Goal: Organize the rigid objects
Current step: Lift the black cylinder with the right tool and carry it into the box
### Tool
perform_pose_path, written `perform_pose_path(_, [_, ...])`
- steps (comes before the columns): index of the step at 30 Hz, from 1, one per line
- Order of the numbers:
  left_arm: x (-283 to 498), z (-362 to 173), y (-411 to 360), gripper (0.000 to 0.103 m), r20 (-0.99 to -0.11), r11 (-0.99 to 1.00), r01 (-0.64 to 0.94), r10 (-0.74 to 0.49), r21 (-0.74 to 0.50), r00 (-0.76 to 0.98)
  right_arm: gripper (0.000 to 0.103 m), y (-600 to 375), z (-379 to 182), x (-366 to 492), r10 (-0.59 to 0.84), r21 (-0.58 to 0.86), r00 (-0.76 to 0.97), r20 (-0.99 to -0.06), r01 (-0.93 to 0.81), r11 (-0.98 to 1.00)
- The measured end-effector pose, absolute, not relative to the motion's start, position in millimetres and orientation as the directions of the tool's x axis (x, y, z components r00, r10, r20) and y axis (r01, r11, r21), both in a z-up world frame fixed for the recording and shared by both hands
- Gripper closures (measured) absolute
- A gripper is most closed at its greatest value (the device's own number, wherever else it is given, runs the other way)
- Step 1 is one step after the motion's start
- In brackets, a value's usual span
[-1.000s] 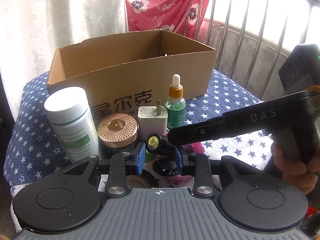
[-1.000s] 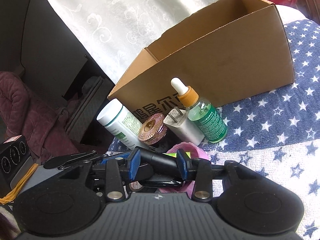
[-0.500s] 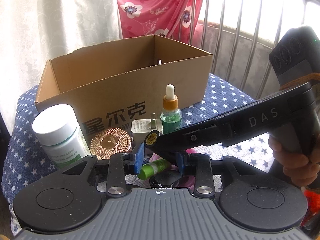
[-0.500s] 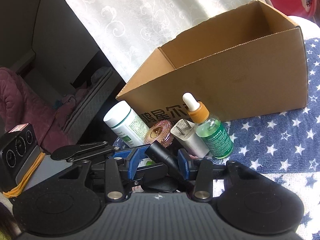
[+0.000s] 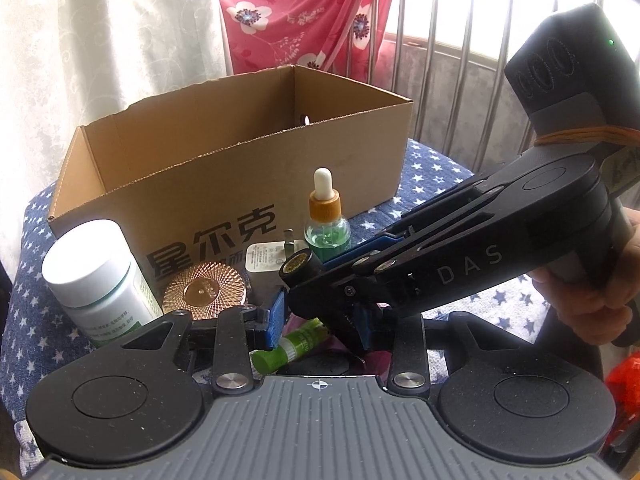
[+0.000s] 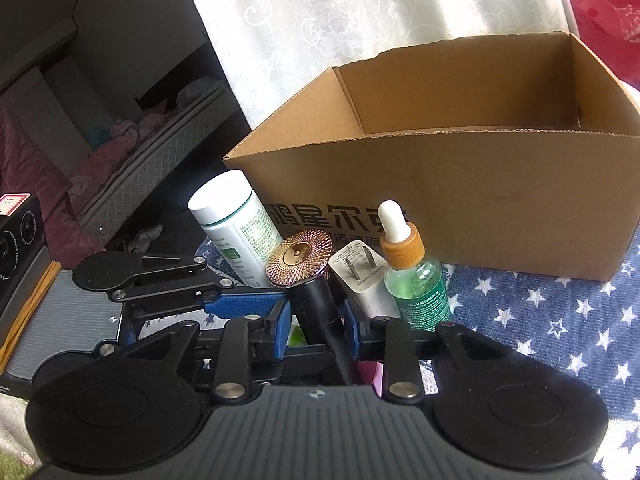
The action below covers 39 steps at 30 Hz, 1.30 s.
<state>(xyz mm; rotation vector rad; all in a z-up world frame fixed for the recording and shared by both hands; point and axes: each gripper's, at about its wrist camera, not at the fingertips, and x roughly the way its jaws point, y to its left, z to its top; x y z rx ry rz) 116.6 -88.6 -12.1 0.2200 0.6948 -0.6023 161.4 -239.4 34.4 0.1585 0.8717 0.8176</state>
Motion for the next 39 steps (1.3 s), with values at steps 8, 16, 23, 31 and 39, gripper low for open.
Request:
perform_pose_path(8, [108.7, 4.1, -91.8, 0.071, -0.626, 0.796, 0.605, -0.471, 0.001, 0.621, 0.078, -243.7, 59.1, 142.6, 0.688, 0.417, 0.428, -0.586, -0.568, 0.709])
perform_pose_path(16, [108.3, 47.3, -75.9, 0.071, -0.556, 0.809, 0.587, -0.498, -0.021, 0.666, 0.079, -229.0, 112.7, 130.0, 0.683, 0.347, 0.495, -0.538, -0.608, 0.714])
perform_pose_path(23, [131.7, 88.6, -58.3, 0.071, -0.522, 0.833, 0.552, -0.492, -0.049, 0.696, 0.079, -204.7, 163.2, 144.9, 0.719, 0.315, 0.494, -0.489, -0.668, 0.674])
perform_pose_path(31, [199.4, 113.8, -46.0, 0.071, -0.566, 0.867, 0.49, -0.45, -0.09, 0.691, 0.079, -177.1, 190.6, 216.6, 0.748, 0.371, 0.434, -0.503, -0.673, 0.64])
perform_pose_path(39, [289.2, 80.3, -36.3, 0.071, -0.721, 0.911, 0.391, -0.358, -0.131, 0.594, 0.079, -158.8, 147.9, 323.6, 0.732, 0.53, 0.301, -0.611, -0.53, 0.661])
